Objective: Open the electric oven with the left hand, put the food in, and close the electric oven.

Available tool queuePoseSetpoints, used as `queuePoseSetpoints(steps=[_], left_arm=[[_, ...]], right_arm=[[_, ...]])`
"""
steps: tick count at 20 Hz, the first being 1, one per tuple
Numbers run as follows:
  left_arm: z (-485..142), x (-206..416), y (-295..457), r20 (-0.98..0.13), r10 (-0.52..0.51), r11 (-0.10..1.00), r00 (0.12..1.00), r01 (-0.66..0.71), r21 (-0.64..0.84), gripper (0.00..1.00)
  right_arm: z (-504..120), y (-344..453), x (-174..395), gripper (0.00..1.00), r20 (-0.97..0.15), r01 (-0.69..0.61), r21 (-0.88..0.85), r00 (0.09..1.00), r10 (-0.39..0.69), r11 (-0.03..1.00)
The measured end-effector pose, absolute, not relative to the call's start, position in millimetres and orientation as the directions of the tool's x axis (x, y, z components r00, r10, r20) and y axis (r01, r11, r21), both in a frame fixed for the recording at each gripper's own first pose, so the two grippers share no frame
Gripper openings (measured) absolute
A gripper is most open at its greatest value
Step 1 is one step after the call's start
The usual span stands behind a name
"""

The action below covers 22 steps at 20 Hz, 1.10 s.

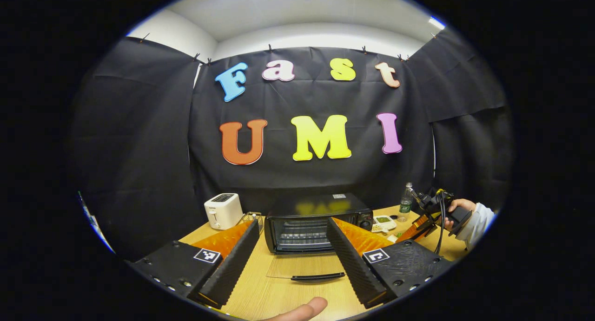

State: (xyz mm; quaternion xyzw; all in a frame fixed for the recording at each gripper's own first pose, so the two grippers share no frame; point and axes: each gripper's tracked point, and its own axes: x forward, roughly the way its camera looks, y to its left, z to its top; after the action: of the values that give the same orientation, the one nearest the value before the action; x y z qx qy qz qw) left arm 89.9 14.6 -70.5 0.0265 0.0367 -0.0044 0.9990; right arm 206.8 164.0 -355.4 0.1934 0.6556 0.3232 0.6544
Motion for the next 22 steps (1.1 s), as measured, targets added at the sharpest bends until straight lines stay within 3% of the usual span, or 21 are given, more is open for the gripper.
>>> queuePoseSetpoints(steps=[4, 5, 11, 18, 22], left_arm=[[-67.3, 75.1, 16.6, -0.062, -0.021, 0.998, 0.998, 0.024, 0.053, 0.95], [-66.8, 70.7, 17.4, -0.059, -0.024, 0.998, 0.998, 0.027, 0.05, 0.95], [-63.8, 51.3, 24.6, -0.05, -0.04, 0.999, 0.998, 0.041, 0.03, 0.95], [-63.2, 42.9, 46.8, -0.047, -0.038, 0.999, 0.998, 0.039, 0.008, 0.95], [-64.0, 40.0, 58.6, -0.044, -0.038, 0.999, 0.998, 0.038, 0.001, 0.95]], right_arm=[[-350.9, 160.6, 199.8, 0.39, -0.731, -0.142, 0.678, -0.026, 0.682, 0.721], [-345.4, 158.4, 198.1, 0.35, -0.727, -0.134, 0.681, -0.003, 0.687, 0.72], [-308.2, 152.1, 177.5, 0.36, -0.696, -0.079, 0.697, 0.165, 0.698, 0.713], [-283.4, 185.8, 137.8, 0.35, -0.596, -0.025, 0.765, 0.351, 0.722, 0.644], [-267.2, 230.7, 130.3, 0.35, -0.471, 0.025, 0.846, 0.501, 0.726, 0.532]])
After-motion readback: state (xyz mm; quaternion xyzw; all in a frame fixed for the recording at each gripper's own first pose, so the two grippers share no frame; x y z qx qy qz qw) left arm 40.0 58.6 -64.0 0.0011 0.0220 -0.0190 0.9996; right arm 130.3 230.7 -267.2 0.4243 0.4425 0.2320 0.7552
